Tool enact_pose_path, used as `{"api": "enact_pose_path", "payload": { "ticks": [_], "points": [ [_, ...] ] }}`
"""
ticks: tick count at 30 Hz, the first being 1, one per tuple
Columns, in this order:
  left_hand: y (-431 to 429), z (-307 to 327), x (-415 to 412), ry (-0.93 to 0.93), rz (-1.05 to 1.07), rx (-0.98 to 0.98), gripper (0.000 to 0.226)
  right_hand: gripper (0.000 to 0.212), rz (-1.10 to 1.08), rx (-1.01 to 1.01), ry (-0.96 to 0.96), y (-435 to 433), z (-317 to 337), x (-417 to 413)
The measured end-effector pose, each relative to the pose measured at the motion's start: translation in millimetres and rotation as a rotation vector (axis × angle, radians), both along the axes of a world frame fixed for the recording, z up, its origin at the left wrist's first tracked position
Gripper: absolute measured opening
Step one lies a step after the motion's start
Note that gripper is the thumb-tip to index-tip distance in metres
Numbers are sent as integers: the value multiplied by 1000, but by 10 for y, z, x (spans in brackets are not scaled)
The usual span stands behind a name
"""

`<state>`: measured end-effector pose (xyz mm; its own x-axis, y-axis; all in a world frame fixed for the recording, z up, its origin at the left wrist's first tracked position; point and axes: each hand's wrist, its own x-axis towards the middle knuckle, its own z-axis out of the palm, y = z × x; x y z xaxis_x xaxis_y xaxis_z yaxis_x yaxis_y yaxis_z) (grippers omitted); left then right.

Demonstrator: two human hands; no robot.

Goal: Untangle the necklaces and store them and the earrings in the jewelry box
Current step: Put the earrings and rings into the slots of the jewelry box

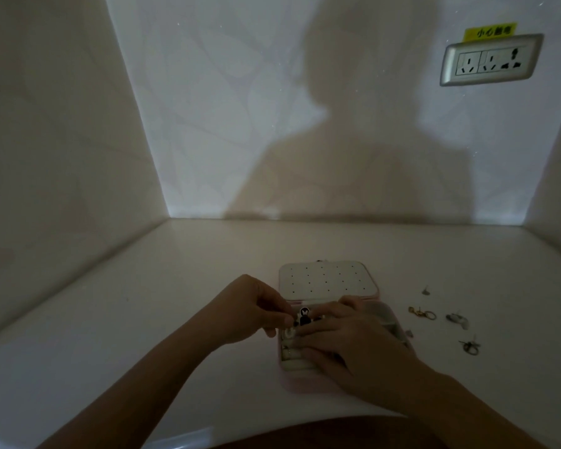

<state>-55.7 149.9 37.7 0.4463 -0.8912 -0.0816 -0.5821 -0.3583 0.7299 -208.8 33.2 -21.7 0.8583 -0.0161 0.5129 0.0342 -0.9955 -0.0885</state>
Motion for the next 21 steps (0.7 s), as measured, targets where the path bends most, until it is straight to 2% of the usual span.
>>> {"api": "enact_pose_path", "payload": {
  "ticks": [5, 21],
  "points": [
    [-64, -93, 4, -69, -17, 7, 4, 26, -5, 2, -23, 2, 9, 1],
    [-141, -196, -38, -215, -7, -45, 5, 24, 4, 31, -85, -50, -78, 32]
  ]
}}
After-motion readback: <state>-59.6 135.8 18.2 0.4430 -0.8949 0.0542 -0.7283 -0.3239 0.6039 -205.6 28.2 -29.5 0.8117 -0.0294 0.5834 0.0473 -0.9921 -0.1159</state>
